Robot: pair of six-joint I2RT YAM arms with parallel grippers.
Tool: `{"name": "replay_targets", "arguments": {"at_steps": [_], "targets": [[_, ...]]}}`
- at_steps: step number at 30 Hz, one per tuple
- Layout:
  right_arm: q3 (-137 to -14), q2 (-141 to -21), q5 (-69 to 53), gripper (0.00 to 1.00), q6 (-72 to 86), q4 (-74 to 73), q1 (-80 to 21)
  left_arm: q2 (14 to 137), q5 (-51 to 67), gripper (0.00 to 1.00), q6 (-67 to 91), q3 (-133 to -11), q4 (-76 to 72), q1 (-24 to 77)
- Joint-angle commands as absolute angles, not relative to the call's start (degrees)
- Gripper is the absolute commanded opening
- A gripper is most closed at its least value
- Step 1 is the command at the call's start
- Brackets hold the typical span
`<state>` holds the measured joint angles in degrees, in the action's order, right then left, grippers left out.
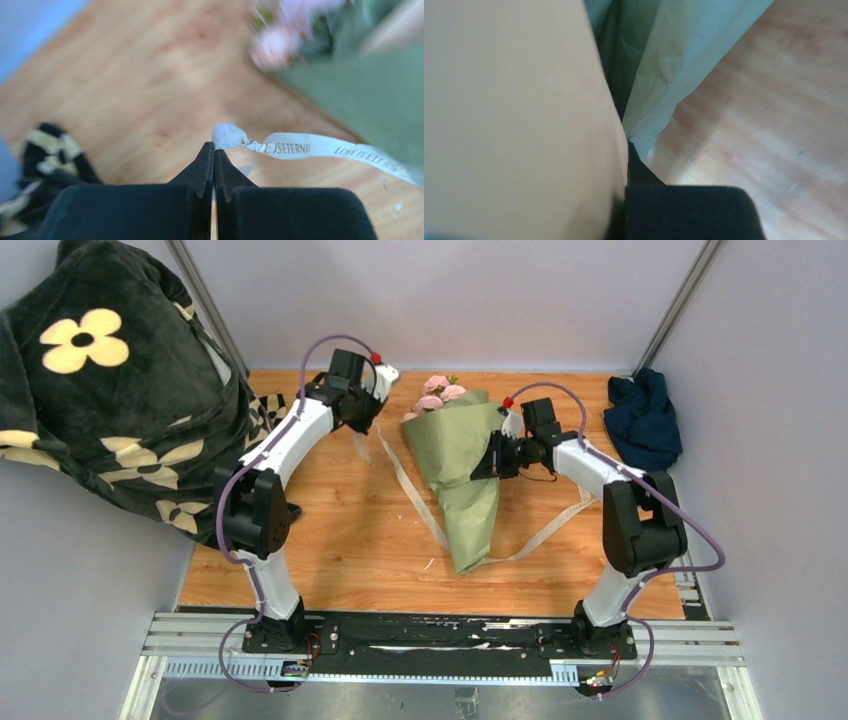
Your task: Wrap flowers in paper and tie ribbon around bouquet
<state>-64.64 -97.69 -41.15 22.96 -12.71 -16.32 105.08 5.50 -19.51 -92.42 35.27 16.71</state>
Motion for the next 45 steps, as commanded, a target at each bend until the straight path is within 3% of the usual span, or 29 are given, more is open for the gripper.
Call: {"name": "replay_targets", "arguments": {"at_steps": [1,11,16,20,28,34,40,45], "targets": [[-56.3,-90.7,-39.2,0.0,27.9,-4.9,-20.5,100.5,-3.2,0.0,-15.8,-100.4,31.2,15.5],[-43.2,-86.3,-30.3,0.0,36.1,8.1,-29.6,89.2,4.0,0.0,-16.8,-115.1,43.8,15.4],[-43.3,-93.7,-29.9,0.0,39.2,14.1,-32.4,82.1,17.2,0.0,-14.6,-109.2,47.8,27.4],[-41.4,-98.7,-30.7,0.01,43.4,19.9,-32.8,87.1,23.5,0.0,-10.2,-103.8,48.1,33.6],[-38.0,-94.9,-24.3,0.26,43.8,16.7,-33.4,104.7,22.1,0.0,-3.7,-93.1,34.0,39.5],[-34.1,-84.3,-16.7,0.29,46.1,11.8,-34.6,116.8,17.0,0.0,-2.0,-94.2,28.9,39.8],[-33.3,-70.1,-6.4,0.37,45.8,-5.1,-34.9,123.2,13.4,0.0,-3.0,-93.9,28.9,40.8],[-33.1,-53.1,15.8,0.58,43.2,-20.1,-32.8,124.0,13.4,0.0,-3.3,-91.3,27.6,41.2]]}}
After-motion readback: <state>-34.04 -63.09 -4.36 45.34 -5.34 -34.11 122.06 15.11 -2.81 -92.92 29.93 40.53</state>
